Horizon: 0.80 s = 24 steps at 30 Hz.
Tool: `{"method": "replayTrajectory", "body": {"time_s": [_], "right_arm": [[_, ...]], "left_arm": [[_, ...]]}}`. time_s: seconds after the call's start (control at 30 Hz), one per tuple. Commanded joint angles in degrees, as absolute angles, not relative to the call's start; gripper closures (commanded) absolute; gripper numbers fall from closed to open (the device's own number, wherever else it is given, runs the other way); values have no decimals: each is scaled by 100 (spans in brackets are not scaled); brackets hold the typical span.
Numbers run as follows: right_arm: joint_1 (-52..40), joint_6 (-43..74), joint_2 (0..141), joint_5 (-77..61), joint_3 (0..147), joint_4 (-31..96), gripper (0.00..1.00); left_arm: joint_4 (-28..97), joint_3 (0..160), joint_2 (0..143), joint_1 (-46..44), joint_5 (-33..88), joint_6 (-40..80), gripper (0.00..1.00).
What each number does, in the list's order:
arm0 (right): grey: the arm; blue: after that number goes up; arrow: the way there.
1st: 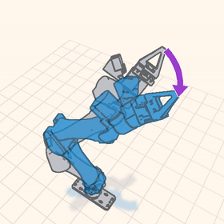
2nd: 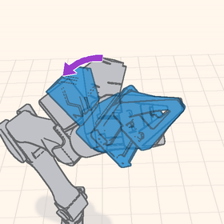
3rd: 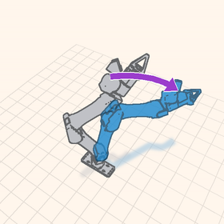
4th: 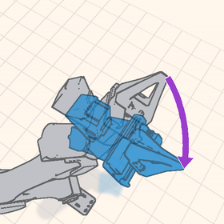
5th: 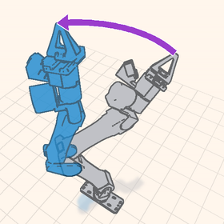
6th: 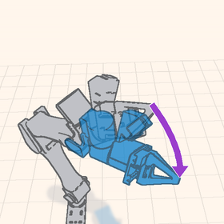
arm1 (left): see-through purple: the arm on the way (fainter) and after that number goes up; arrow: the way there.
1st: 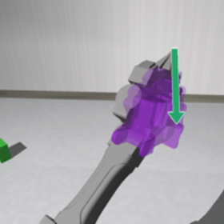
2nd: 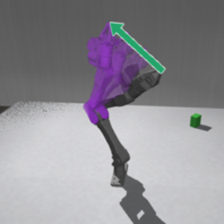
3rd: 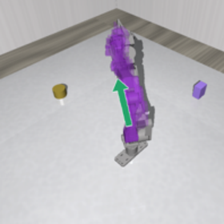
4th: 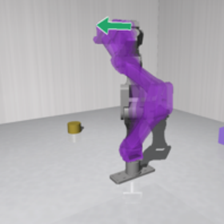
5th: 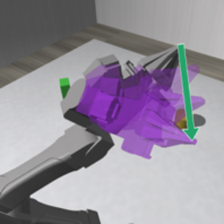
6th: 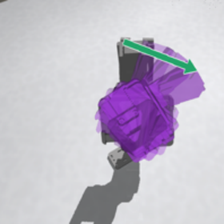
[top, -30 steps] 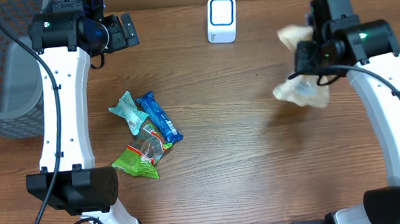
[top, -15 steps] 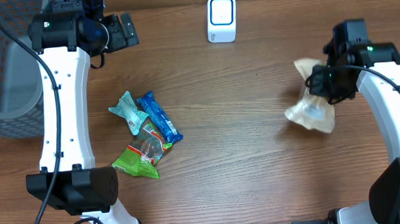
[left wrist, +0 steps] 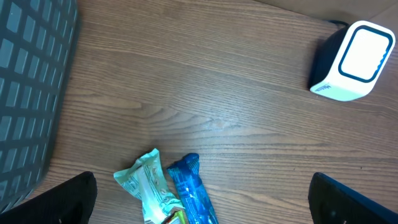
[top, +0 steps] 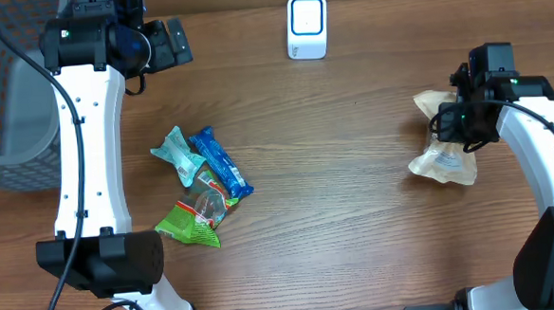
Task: Scan the item barcode
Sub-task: 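Move the Nutree bag right and lower it onto the table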
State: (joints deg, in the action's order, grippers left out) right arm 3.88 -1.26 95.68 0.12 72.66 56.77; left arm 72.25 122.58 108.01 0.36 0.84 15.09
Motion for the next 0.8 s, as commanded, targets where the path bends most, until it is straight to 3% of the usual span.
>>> {"method": "replayTrajectory", "body": {"time_s": [0.0, 0.37, 0.4, 0.47, 0.5, 0.57, 0.77], "right_arm": [[395, -624, 9723, 405, 7253, 5500, 96], [395, -692, 9979, 770, 7253, 5146, 96], [395, -692, 9979, 816, 7253, 5155, 90], [395, -692, 9979, 814, 7255, 5153, 54], [395, -687, 9979, 799, 7266, 5153, 41], [392, -631, 9977, 792, 7306, 5170, 33], [386, -255, 9957, -204, 8178, 5728, 28]], "left_arm": [[7216, 12387, 10862, -1, 108, 1588, 0], [7218, 12387, 10862, -1, 108, 1588, 0], [7216, 12387, 10862, -1, 108, 1588, 0], [7216, 12387, 10862, -1, 108, 1588, 0], [7218, 12387, 10862, -1, 108, 1588, 0], [7216, 12387, 10862, -1, 108, 1588, 0], [7216, 12387, 10862, -1, 108, 1588, 0]]}}
